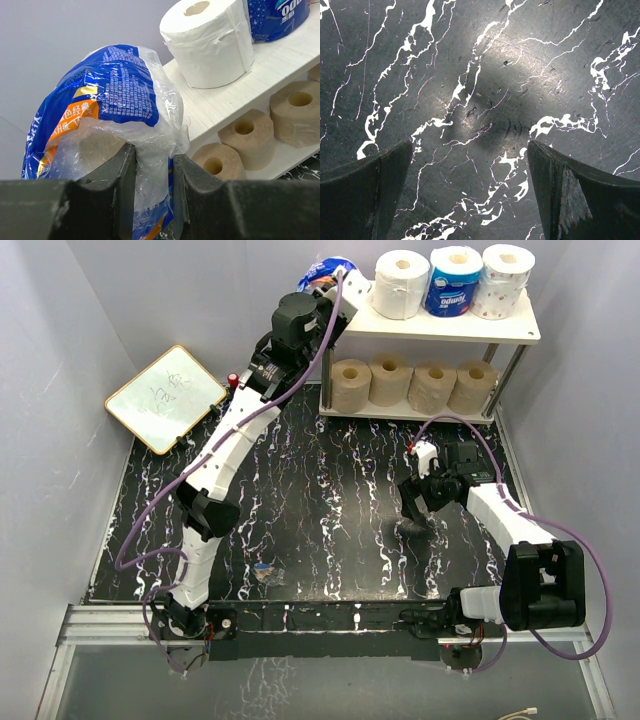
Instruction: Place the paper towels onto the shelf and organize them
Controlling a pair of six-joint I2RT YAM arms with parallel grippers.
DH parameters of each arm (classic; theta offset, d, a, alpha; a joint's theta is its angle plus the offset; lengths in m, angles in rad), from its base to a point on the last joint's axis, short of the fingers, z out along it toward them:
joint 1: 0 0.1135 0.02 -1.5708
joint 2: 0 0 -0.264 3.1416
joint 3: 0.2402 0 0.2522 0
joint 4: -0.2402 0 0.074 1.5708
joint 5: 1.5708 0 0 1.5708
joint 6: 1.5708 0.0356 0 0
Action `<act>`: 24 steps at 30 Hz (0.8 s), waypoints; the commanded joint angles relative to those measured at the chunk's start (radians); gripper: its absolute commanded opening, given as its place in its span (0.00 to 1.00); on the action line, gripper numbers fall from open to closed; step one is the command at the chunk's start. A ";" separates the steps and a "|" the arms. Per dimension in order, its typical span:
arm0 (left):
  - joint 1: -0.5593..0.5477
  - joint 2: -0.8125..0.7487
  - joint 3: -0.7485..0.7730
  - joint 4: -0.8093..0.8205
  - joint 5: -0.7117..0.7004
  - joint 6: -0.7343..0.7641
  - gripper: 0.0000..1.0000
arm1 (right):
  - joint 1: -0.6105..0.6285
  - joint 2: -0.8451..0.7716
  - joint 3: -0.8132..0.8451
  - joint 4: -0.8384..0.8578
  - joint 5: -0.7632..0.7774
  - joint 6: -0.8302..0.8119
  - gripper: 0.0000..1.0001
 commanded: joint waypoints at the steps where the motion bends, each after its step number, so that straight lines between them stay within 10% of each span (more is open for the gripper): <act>1: -0.007 -0.050 0.043 0.067 -0.006 -0.041 0.00 | 0.004 0.000 0.027 0.030 0.003 0.001 0.98; 16: -0.010 -0.103 0.003 -0.059 0.028 -0.111 0.00 | 0.003 -0.057 0.063 0.071 0.058 0.031 0.98; 24: -0.006 -0.179 -0.020 -0.246 0.134 -0.204 0.00 | 0.001 0.079 0.449 -0.232 -0.366 -0.048 0.99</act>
